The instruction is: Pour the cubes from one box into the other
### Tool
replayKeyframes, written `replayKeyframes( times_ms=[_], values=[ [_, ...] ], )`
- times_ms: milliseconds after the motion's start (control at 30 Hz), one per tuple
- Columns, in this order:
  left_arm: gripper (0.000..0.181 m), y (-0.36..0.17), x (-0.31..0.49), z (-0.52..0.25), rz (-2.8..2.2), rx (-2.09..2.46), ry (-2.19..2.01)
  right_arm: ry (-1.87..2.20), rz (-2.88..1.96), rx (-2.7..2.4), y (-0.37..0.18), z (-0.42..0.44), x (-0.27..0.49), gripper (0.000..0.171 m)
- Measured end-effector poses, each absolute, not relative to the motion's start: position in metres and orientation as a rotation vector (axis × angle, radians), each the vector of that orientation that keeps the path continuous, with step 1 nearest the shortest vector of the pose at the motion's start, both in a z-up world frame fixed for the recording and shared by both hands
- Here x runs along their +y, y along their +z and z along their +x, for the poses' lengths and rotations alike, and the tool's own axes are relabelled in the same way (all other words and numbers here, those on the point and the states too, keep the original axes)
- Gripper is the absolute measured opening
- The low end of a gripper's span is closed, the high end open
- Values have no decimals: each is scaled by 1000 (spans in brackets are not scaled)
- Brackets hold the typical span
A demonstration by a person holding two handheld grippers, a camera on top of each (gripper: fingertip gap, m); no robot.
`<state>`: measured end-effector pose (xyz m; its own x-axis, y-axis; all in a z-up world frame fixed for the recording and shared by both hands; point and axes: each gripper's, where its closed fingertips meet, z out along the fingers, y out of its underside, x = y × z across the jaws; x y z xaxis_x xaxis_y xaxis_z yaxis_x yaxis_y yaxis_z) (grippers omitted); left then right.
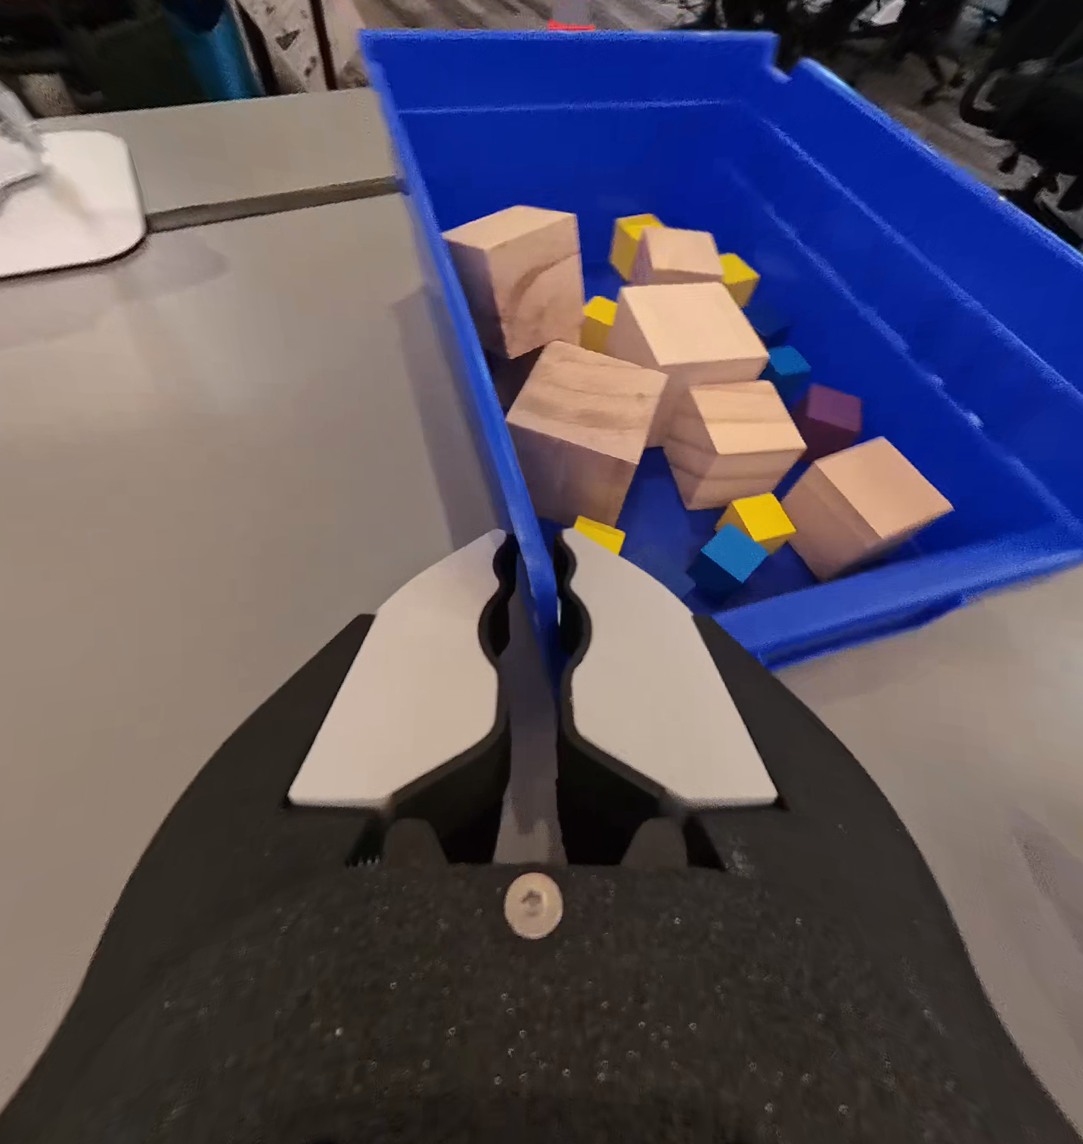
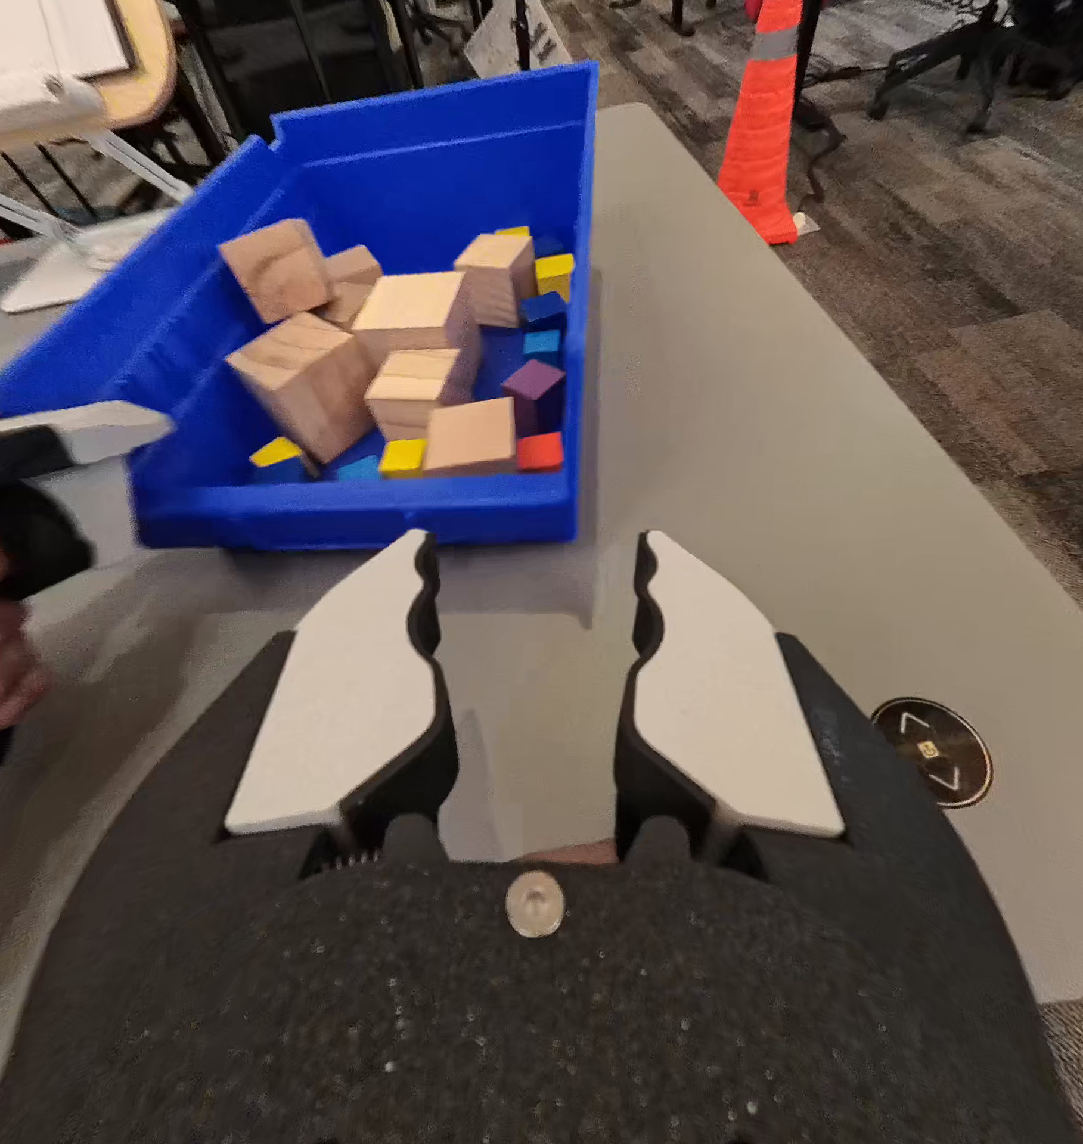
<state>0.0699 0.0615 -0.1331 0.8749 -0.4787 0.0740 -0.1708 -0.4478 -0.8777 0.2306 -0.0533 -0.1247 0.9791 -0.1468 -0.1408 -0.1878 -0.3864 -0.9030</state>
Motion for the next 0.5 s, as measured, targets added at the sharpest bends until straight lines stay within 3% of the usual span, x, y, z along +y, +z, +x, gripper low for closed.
replayKeyframes(
  times_ms=[133, 267, 333, 500],
  values=[
    [5, -132, 48, 48, -2050, 451, -378, -28, -1955, 269, -125, 223, -38, 61],
    [5, -132, 31, 36, -2038, 471, -412, -31, -1967, 227, -124, 206, -25, 50],
    [5, -131, 26, 27, -2031, 468, -406, 16, -1997, 328, -124, 205, -31, 7],
    [3, -123, 26, -17, -2037, 423, -397, -115, -2016, 213, -103, 164, -29, 4]
  ],
)
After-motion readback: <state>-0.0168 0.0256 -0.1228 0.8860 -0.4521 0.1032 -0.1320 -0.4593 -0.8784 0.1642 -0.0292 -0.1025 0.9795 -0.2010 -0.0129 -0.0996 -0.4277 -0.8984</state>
